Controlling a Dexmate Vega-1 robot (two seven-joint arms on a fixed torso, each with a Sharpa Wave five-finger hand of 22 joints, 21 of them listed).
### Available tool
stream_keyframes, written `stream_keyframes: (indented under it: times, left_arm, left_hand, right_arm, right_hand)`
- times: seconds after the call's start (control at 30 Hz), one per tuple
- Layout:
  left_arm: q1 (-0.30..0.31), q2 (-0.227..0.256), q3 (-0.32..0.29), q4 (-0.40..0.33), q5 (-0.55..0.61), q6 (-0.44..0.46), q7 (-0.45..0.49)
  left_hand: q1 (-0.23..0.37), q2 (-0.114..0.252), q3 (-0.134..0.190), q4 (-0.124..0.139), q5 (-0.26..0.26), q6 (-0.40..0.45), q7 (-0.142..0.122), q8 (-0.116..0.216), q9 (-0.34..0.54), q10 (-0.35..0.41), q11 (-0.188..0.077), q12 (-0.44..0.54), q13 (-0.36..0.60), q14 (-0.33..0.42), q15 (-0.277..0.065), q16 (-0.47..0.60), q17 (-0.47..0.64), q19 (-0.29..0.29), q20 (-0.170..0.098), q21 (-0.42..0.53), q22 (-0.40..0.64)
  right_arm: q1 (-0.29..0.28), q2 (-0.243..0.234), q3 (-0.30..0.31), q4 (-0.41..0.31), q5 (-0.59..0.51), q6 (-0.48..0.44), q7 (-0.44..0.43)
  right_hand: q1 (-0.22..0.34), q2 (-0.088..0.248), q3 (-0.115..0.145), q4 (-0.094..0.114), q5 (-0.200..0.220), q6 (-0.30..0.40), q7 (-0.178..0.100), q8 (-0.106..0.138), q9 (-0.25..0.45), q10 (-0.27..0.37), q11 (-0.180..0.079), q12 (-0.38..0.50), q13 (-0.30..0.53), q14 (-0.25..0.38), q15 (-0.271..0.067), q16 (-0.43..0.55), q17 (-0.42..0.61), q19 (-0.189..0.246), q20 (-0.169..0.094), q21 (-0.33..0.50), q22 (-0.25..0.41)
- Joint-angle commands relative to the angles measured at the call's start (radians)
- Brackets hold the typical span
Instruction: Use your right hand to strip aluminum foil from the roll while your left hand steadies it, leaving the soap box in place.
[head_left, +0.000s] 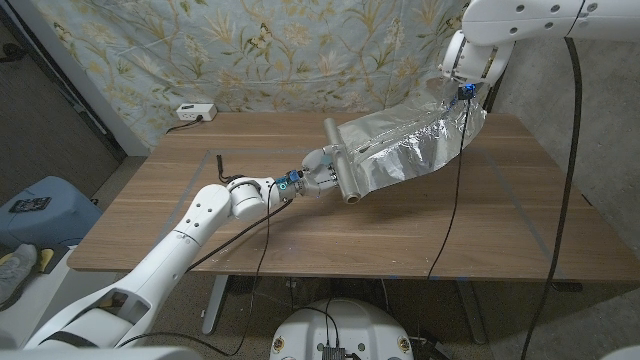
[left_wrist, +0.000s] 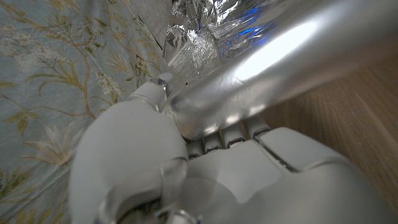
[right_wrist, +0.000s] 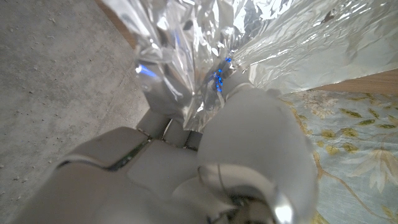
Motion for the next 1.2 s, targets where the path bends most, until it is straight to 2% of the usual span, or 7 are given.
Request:
stream_keyframes:
  times: [0.03,0.13,0.23,0.33,0.7,0.83,1.2]
  left_arm:
    - [0.025,0.012,-0.013,-0.029,-0.011,-0.019,0.024]
    - [0.031,0.014,-0.016,-0.040,-0.015,-0.029,0.047]
    - [0.045,0.016,-0.022,-0.063,-0.023,-0.048,0.093]
    - [0.046,0.019,-0.021,-0.066,-0.023,-0.052,0.097]
    - [0.044,0.025,-0.015,-0.071,-0.023,-0.062,0.100]
    - [0.043,0.027,-0.013,-0.071,-0.022,-0.063,0.101]
    - [0.039,0.029,-0.006,-0.065,-0.023,-0.058,0.088]
  left_hand:
    - [0.013,0.019,0.009,-0.010,-0.002,0.016,0.009,0.012,0.001,0.016,-0.005,0.004,0.005,0.021,-0.010,0.011,0.002,0.008,0.000,0.003,0.004]
    - [0.038,0.035,0.023,-0.024,0.002,0.052,0.013,0.023,0.001,0.064,-0.019,0.022,0.004,0.061,-0.045,0.028,0.000,0.026,-0.010,0.009,0.004]
    - [0.080,0.061,0.048,-0.034,0.011,0.147,0.011,0.049,0.003,0.147,-0.051,0.062,0.012,0.133,-0.091,0.055,0.001,0.052,-0.026,0.020,0.004]
    - [0.100,0.071,0.055,-0.035,0.014,0.191,0.011,0.058,0.004,0.185,-0.067,0.083,0.017,0.173,-0.114,0.073,0.006,0.070,-0.034,0.030,0.005]
    - [0.106,0.077,0.055,-0.029,0.013,0.219,0.007,0.058,0.006,0.210,-0.070,0.098,0.021,0.193,-0.123,0.084,0.016,0.085,-0.035,0.037,0.004]
    - [0.107,0.077,0.055,-0.028,0.013,0.224,0.008,0.058,0.006,0.211,-0.071,0.100,0.022,0.195,-0.127,0.085,0.018,0.087,-0.036,0.038,0.003]
    - [0.104,0.076,0.055,-0.025,0.012,0.232,0.005,0.054,0.007,0.212,-0.075,0.104,0.024,0.194,-0.126,0.083,0.020,0.087,-0.038,0.038,0.003]
  right_arm:
    - [-0.004,-0.013,0.005,-0.008,-0.019,0.000,0.015]
    - [-0.004,-0.013,0.005,-0.009,-0.021,0.000,0.014]
    - [-0.010,-0.016,0.012,-0.012,-0.040,0.000,0.033]
    - [-0.023,-0.020,0.028,-0.017,-0.065,0.000,0.055]
    - [-0.047,-0.031,0.063,-0.029,-0.085,0.000,0.078]
    - [-0.049,-0.042,0.071,-0.042,-0.090,0.000,0.087]
    - [-0.052,-0.058,0.087,-0.057,-0.065,0.000,0.085]
  right_hand:
    - [0.005,0.006,-0.002,-0.003,0.008,0.009,0.000,-0.001,0.004,0.004,-0.005,0.004,0.005,0.001,-0.002,-0.003,0.002,-0.001,0.001,0.013,0.003]
    - [0.004,0.007,-0.002,-0.002,0.008,0.010,0.000,-0.001,0.003,0.007,-0.004,0.005,0.004,0.003,-0.002,-0.003,0.003,-0.003,0.001,0.016,0.003]
    - [0.005,0.006,-0.002,-0.003,0.008,0.010,0.000,-0.002,0.003,0.007,-0.005,0.006,0.006,0.001,-0.003,-0.005,0.003,-0.004,0.001,0.019,0.002]
    - [0.004,0.006,-0.002,-0.003,0.008,0.010,0.000,-0.002,0.004,0.007,-0.005,0.005,0.004,0.002,-0.001,-0.005,0.005,-0.004,0.001,0.022,0.002]
    - [-0.007,0.010,-0.003,0.005,0.011,-0.007,0.002,-0.010,0.003,0.000,0.000,0.002,0.002,-0.006,0.001,-0.014,0.004,-0.012,0.005,0.032,0.000]
    - [-0.036,0.016,-0.011,0.020,0.012,-0.039,0.010,-0.021,0.002,-0.008,0.009,-0.006,-0.009,-0.011,0.010,-0.025,-0.005,-0.020,0.009,0.038,-0.003]
    - [-0.182,-0.008,-0.066,0.073,0.004,-0.116,0.056,-0.034,-0.015,-0.053,0.065,-0.059,-0.068,-0.047,0.060,-0.067,-0.050,-0.039,0.040,0.043,-0.015]
